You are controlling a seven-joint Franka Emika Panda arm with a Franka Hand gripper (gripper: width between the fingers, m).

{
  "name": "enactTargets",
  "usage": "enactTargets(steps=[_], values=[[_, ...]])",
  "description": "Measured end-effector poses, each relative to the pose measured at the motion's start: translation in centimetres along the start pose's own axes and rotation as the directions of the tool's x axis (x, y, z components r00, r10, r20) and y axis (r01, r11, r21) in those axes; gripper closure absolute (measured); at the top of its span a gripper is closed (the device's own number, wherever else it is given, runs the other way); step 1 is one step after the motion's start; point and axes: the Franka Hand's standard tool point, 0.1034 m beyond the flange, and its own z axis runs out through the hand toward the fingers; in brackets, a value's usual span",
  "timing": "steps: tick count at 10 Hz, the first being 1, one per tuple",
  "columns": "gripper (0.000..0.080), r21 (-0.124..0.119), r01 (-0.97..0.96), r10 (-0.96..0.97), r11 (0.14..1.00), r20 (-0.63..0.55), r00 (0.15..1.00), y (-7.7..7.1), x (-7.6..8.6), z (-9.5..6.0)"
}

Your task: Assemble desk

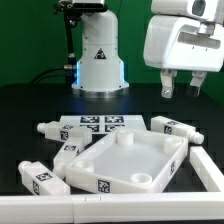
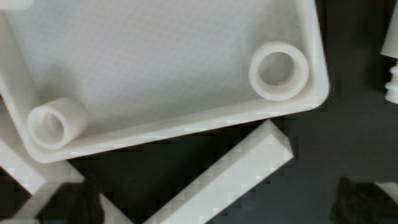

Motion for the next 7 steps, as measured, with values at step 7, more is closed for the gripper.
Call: enactTargets(steps=[7], values=[[0.015,0.038,-0.011,0.011,0.999,-0.005,1.0,1.2,-2.1,1.3]])
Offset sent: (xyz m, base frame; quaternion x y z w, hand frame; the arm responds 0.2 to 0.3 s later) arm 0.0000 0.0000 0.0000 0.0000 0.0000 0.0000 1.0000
